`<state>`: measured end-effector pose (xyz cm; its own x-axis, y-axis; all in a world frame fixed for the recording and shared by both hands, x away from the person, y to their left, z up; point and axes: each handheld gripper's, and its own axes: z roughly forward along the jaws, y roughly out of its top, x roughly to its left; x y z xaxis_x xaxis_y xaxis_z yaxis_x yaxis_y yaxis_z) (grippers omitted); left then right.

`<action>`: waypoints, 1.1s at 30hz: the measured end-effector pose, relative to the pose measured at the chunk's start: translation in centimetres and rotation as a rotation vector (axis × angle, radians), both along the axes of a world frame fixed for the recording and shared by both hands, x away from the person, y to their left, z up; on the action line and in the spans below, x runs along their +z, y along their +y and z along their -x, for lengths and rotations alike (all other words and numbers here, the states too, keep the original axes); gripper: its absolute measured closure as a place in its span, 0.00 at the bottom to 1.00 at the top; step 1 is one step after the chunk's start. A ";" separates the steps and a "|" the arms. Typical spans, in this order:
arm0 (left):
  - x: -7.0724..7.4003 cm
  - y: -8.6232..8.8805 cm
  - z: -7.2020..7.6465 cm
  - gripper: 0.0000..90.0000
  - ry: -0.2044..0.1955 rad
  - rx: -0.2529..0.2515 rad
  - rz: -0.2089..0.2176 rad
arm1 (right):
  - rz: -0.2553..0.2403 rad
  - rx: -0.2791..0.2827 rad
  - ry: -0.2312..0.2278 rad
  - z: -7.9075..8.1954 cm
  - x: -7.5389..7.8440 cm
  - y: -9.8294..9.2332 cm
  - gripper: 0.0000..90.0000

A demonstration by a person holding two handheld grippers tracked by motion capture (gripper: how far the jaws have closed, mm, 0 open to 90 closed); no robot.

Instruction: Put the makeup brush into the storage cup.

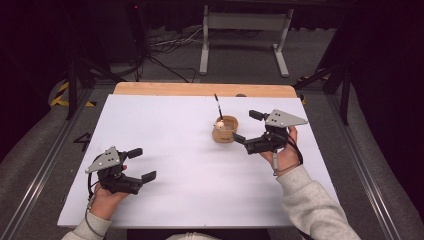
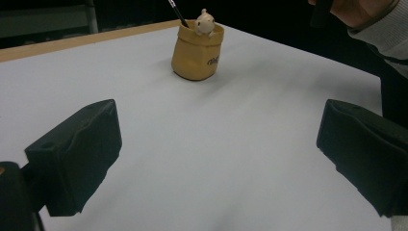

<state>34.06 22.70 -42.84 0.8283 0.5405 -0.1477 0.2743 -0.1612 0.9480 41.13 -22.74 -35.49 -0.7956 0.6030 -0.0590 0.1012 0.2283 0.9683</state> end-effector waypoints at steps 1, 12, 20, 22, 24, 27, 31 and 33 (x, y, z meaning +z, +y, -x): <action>0.0 0.1 0.1 0.03 -0.001 0.000 -0.002 | 0.004 0.003 0.000 0.2 0.0 -0.2 0.02; -0.4 0.7 1.1 0.00 -0.027 0.042 0.010 | 0.022 0.012 0.018 2.3 -1.4 -1.9 0.02; -0.6 0.5 1.8 0.00 -0.044 0.084 0.011 | 0.032 0.018 0.008 3.5 -2.6 -2.2 0.01; -0.7 0.4 1.9 0.00 -0.047 0.096 0.014 | 0.037 0.022 0.007 3.7 -2.8 -2.2 0.01; -0.8 0.4 2.1 0.00 -0.059 0.109 0.009 | 0.037 0.024 0.006 3.9 -3.1 -2.2 0.01; -0.9 0.4 2.2 0.00 -0.076 0.115 0.018 | 0.042 0.029 0.003 4.4 -3.6 -2.3 0.01; -1.1 0.5 2.2 0.00 -0.080 0.116 0.021 | 0.036 0.025 0.003 4.7 -4.2 -2.4 0.01; -1.1 0.5 2.1 0.00 -0.080 0.116 0.019 | 0.032 0.023 0.004 4.8 -4.5 -2.5 0.01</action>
<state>31.93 23.23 -43.97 0.7698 0.6312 -0.0946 0.2135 -0.1150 0.9701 36.35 -25.25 -39.98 -0.8095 0.5824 -0.0743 0.0998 0.2612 0.9601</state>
